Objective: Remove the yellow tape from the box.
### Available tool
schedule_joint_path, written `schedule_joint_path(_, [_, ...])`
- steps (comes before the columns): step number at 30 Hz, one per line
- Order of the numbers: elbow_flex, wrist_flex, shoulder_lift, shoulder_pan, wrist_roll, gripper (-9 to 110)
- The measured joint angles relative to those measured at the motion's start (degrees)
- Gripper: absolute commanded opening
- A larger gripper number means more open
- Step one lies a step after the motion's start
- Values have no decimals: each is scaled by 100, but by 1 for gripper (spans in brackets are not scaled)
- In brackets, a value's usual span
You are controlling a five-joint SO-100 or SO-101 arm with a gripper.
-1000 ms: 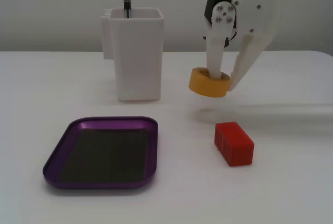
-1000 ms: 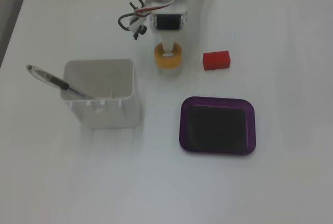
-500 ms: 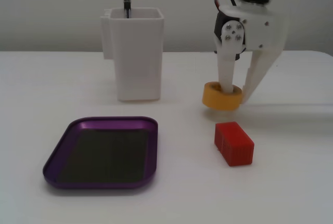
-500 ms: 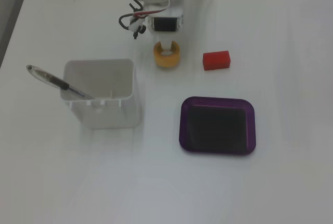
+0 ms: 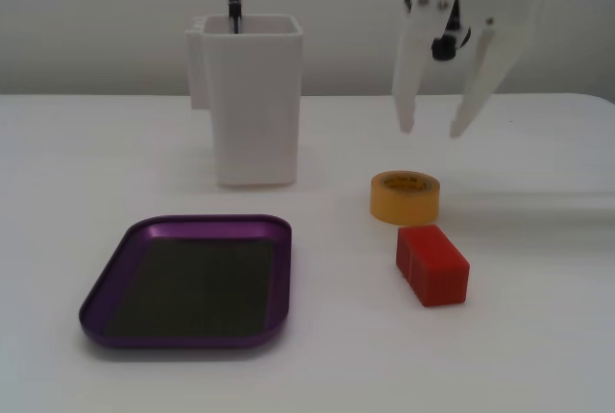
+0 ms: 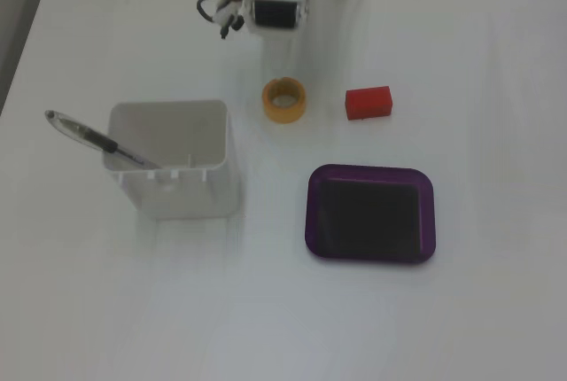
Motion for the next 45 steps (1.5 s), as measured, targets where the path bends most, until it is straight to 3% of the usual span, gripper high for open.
schedule_joint_path(8, [132,519,2479,-738,562,11])
schedule_joint_path(15, [2426,325,4562,-1538,800,11])
schedule_joint_path(27, [5906,-290,8068,-1573,853,11])
schedule_joint_path(35, [6794,-325,8288,-1617,844,9])
schedule_joint_path(39, [6838,-325,8288,-1608,905,-1])
schedule_joint_path(45, [6838,-325,8288,-1608,1107,0])
